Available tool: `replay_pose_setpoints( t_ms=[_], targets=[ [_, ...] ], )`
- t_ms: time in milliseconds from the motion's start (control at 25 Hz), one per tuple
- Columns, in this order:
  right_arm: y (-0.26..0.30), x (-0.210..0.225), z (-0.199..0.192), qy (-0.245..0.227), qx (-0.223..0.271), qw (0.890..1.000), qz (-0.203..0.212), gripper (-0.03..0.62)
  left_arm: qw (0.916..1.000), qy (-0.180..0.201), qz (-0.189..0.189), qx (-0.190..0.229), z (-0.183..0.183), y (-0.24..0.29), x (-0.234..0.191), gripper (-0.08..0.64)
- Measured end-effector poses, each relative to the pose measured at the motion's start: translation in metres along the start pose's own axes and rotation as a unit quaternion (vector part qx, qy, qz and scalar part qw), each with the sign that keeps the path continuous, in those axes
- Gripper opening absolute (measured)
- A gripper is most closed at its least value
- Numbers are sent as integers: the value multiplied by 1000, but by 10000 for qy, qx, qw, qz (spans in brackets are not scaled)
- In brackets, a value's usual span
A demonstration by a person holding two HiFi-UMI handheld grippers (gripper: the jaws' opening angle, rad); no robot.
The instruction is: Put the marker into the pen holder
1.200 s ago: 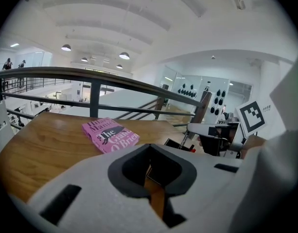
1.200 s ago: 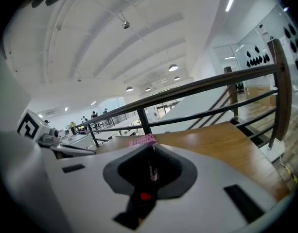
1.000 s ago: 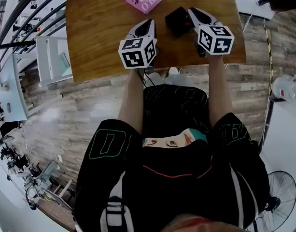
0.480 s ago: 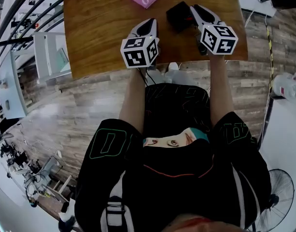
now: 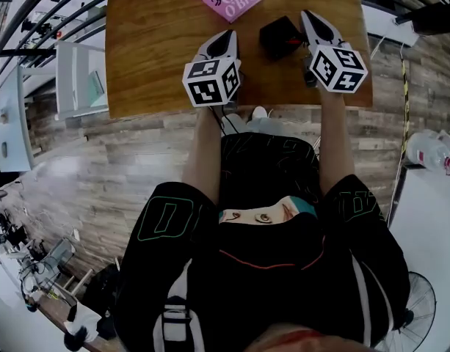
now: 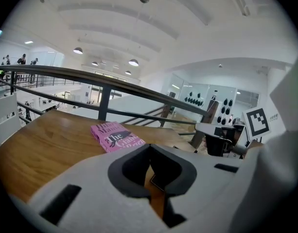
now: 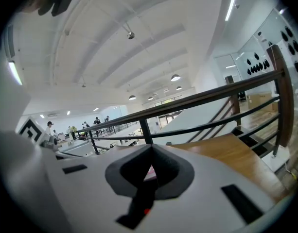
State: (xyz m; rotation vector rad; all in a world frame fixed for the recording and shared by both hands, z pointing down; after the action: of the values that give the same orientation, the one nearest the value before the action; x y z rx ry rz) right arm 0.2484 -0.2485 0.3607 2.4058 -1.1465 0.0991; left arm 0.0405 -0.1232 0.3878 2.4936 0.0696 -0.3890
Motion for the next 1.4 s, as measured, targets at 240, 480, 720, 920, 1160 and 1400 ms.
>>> replay_pose_setpoints(
  t_ms=[240, 480, 720, 920, 1160, 1400],
  targets=[
    [2, -9, 24, -141, 276, 9983, 489, 5, 9991, -96, 114, 399, 21, -7, -6, 9],
    [10, -26, 58, -344, 526, 9934, 958, 5, 9949, -156, 370, 930, 52, -24, -21, 9],
    [27, -45, 91, -915, 392, 9899, 1005, 5, 9848, -212, 753, 1549, 82, -53, -39, 9],
    [44, -62, 122, -1190, 454, 9877, 909, 5, 9729, -194, 1150, 1997, 101, -82, -57, 9],
    [57, -91, 153, -1159, 716, 9845, 1106, 5, 9546, -143, 1706, 2439, 123, -117, -74, 9],
    [48, -108, 162, -1418, 943, 9783, 1182, 5, 9416, 122, 2042, 2674, 139, -141, -77, 9]
  ],
)
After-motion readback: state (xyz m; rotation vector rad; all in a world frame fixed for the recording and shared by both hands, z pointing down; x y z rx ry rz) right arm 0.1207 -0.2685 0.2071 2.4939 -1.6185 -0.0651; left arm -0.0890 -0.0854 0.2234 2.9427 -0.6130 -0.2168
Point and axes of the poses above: the fingertips, and each gripper's own axes: y forward along the fingers, x to its right, z out of its top, the point moved 8 cm from there along -y, backward along the fingers, and after that the axes turned 11 degrees about -x, right-handed, at the moved point
